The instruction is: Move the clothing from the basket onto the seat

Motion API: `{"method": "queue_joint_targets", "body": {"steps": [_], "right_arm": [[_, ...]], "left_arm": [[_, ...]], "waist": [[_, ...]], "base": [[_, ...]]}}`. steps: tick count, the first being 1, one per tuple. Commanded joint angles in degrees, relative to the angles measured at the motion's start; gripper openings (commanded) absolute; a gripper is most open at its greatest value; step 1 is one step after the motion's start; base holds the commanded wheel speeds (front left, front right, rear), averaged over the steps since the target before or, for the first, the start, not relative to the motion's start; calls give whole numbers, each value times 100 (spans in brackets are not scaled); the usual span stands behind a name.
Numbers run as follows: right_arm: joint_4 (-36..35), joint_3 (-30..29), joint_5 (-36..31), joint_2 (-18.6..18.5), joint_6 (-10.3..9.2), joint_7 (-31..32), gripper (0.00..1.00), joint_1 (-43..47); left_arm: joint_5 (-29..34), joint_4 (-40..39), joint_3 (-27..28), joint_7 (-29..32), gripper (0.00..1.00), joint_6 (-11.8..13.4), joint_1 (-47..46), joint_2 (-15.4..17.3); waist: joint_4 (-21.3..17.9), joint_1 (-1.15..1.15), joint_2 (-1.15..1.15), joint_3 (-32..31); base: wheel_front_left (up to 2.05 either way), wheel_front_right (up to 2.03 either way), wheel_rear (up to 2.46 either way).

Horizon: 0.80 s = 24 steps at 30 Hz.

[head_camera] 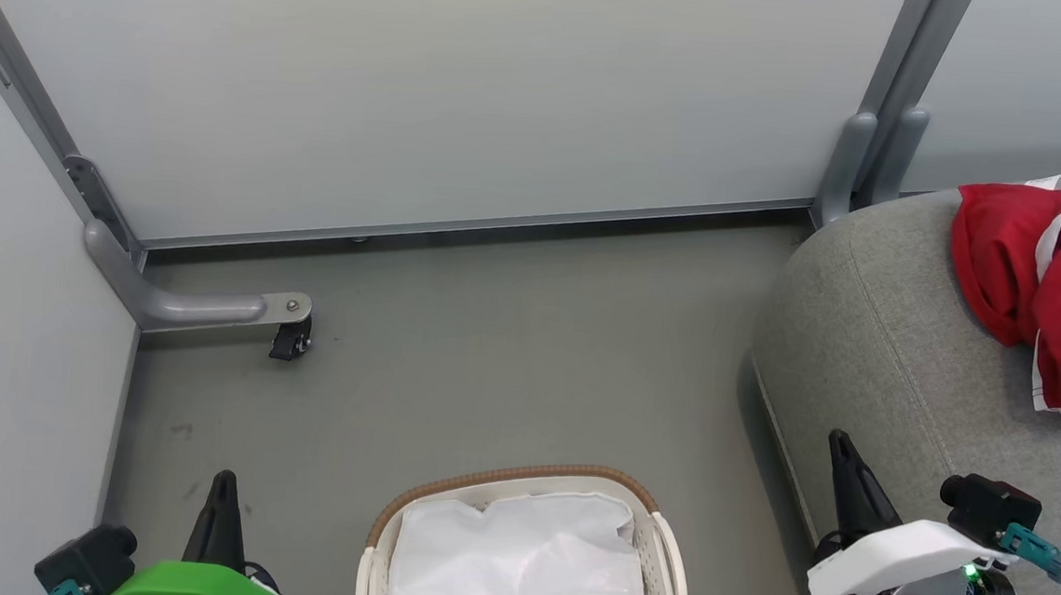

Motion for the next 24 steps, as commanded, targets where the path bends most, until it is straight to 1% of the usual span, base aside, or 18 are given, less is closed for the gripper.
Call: {"method": "queue_joint_targets", "body": {"steps": [1, 24], "right_arm": [[-124, -53, 252, -23, -1, 61, 0, -63], [-304, -310, 2094, -35, -2, 547, 0, -37]], "left_arm": [[-202, -118, 51, 45, 0, -33, -198, 13], [-1801, -274, 321, 533, 0, -120, -368, 18]], "waist": [[-1, 0, 0, -1], [-25, 0, 0, -11]], "base": [[0, 0, 0], [0, 0, 0]]}}
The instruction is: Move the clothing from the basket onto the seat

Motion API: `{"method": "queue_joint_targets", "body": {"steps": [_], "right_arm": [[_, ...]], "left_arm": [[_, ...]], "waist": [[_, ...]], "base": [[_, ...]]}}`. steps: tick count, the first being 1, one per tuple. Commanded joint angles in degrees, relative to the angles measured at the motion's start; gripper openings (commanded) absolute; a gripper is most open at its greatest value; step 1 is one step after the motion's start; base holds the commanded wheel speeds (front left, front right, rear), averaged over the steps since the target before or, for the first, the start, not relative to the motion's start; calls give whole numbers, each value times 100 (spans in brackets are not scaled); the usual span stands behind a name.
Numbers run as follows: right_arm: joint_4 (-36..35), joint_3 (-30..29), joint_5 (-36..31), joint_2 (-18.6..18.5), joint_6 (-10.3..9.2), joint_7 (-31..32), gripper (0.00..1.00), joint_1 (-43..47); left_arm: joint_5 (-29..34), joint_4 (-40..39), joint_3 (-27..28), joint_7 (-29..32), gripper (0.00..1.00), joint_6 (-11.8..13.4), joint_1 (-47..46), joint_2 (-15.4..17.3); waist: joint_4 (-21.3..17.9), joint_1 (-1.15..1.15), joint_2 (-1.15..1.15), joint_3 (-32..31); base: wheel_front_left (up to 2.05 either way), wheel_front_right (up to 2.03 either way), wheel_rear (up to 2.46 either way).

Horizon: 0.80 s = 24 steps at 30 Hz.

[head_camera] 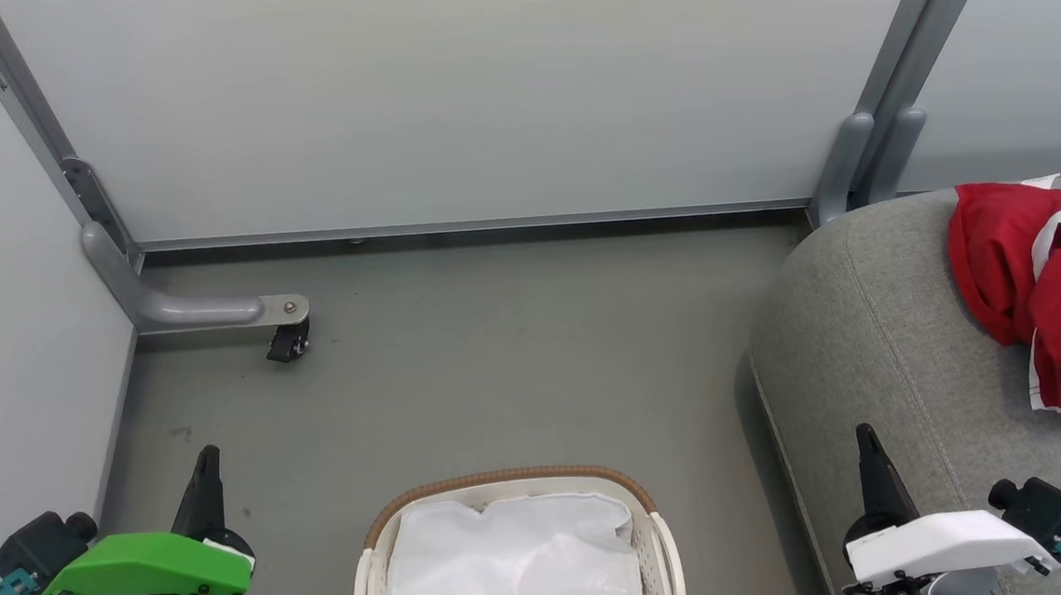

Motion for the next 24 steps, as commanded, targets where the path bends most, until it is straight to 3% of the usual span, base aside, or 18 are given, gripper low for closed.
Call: {"method": "queue_joint_targets", "body": {"steps": [1, 24], "right_arm": [[-101, -37, 188, -30, -2, 52, 0, -37], [-241, -243, 1646, -40, -3, 439, 0, -11]], "left_arm": [[-162, -91, 58, 50, 0, -40, -169, 18], [-1431, -214, 269, 436, 0, -109, -303, 23]], "waist": [[-1, 0, 0, 0], [-24, 0, 0, -10]], "base": [[0, 0, 0], [0, 0, 0]]}}
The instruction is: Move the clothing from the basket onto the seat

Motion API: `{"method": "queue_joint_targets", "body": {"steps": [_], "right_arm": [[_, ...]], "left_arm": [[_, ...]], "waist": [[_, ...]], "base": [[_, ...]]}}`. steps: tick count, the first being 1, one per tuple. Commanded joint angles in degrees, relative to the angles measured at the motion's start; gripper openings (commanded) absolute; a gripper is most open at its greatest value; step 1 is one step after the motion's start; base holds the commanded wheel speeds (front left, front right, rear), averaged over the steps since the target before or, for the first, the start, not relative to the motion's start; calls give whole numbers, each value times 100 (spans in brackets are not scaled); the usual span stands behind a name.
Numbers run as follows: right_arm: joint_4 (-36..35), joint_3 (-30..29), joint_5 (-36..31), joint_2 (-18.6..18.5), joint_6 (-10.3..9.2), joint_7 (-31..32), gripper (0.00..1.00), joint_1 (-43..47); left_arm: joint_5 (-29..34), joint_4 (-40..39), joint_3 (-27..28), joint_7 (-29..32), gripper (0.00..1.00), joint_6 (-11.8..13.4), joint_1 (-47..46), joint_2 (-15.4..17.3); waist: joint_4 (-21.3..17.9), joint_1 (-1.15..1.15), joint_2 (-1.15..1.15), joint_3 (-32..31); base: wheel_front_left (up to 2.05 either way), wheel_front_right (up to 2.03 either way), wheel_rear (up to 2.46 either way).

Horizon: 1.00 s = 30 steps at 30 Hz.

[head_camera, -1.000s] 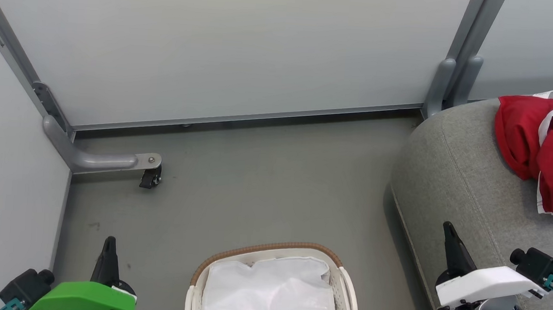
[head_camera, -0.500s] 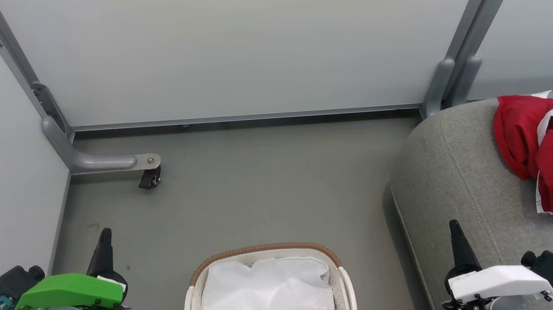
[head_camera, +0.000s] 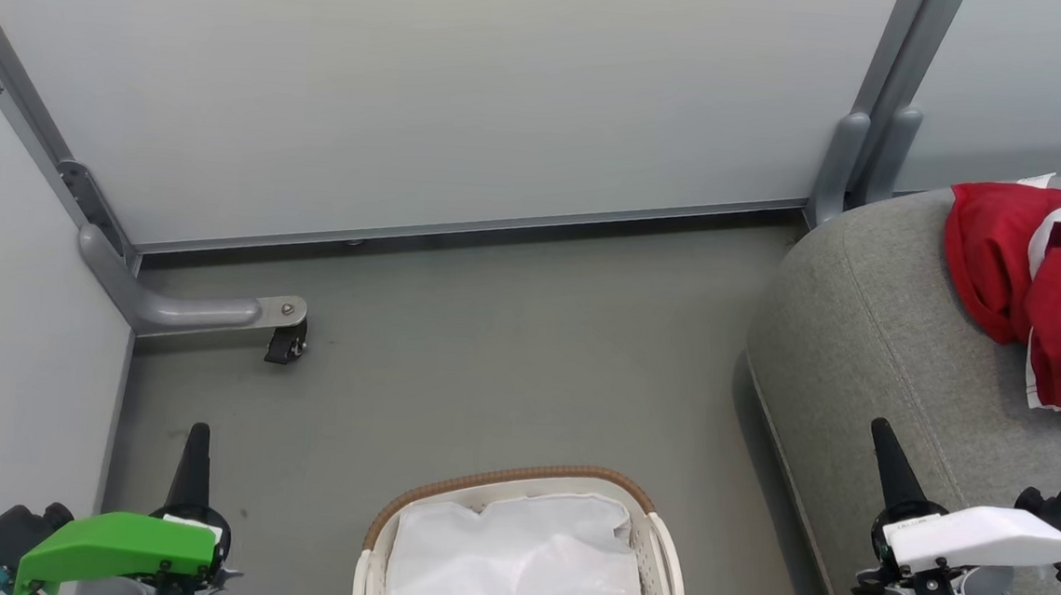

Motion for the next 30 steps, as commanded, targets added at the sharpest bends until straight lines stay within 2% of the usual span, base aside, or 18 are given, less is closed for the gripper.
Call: {"method": "queue_joint_targets", "body": {"steps": [1, 30], "right_arm": [[-85, -36, 161, -33, -2, 49, 0, -10], [-217, -242, 1617, -44, -3, 438, 0, 22]], "left_arm": [[-149, -81, 45, 34, 0, -41, -152, 22], [-1409, -193, 254, 428, 0, -107, -276, 28]], "waist": [[-1, 0, 0, -1], [-31, 0, 0, -13]], "base": [[0, 0, 0], [0, 0, 0]]}}
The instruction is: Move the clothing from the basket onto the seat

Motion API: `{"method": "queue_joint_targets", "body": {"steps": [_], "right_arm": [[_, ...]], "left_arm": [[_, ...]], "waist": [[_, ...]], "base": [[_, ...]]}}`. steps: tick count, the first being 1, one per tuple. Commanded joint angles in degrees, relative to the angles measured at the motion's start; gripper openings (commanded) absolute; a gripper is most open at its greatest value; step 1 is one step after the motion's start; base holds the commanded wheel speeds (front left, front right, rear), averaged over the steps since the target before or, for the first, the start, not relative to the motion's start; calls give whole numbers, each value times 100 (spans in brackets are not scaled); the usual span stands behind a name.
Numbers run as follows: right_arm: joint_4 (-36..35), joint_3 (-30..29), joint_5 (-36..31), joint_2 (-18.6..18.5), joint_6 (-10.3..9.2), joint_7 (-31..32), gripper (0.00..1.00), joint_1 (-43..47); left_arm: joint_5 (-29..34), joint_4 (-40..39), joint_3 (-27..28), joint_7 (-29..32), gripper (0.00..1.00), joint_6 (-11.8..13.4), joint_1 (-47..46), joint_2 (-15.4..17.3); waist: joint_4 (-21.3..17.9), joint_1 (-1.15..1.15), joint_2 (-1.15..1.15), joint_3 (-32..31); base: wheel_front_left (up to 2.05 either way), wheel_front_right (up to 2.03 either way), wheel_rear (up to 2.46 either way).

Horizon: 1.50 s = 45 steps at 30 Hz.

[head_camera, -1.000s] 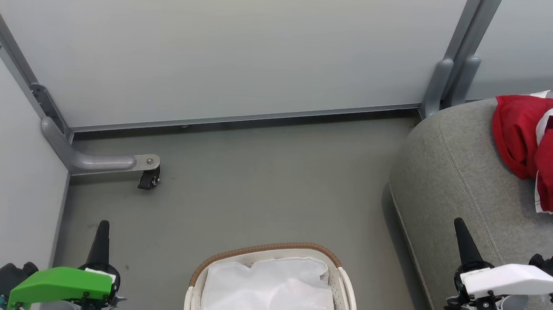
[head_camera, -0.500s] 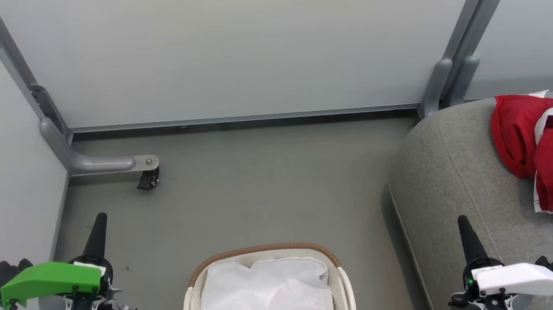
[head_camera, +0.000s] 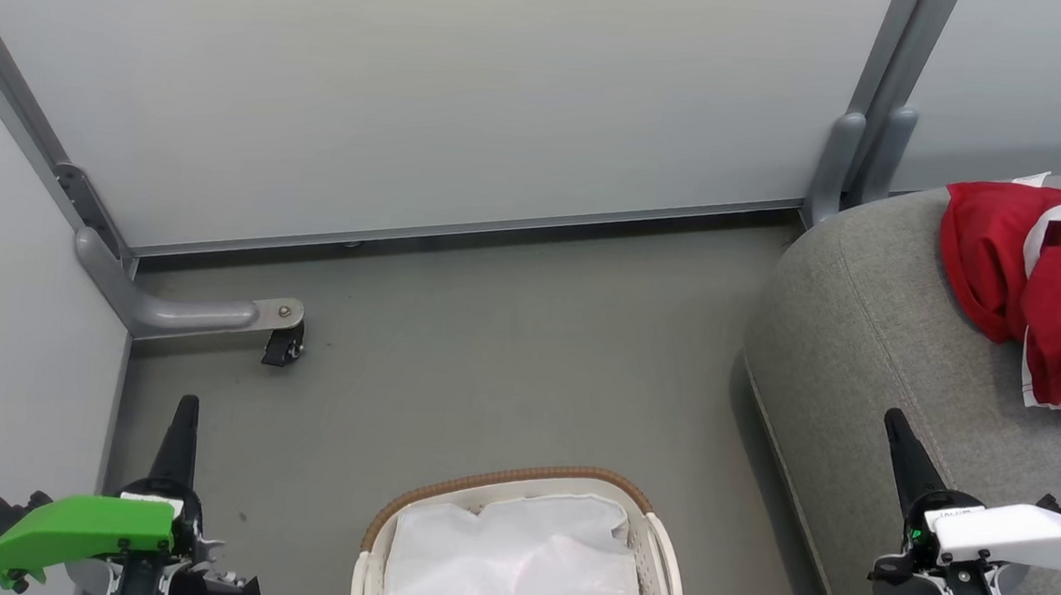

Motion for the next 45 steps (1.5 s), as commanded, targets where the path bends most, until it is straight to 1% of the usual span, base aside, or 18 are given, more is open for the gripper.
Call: {"method": "queue_joint_targets", "body": {"steps": [1, 26, 45], "right_arm": [[-53, -31, 120, -35, -3, 43, 0, 23], [-144, -172, 1130, -42, -4, 315, 0, 50], [-141, -169, 1125, -41, -3, 305, 0, 51]], "left_arm": [[-117, -46, 30, 43, 0, -34, -111, 27], [-991, -123, 178, 305, 0, -84, -195, 32], [-982, -119, 174, 308, 0, -85, -185, 32]], "waist": [[-1, 0, 0, -1], [-26, 0, 0, -11], [-27, 0, 0, -12]], "base": [[0, 0, 0], [0, 0, 0], [0, 0, 0]]}}
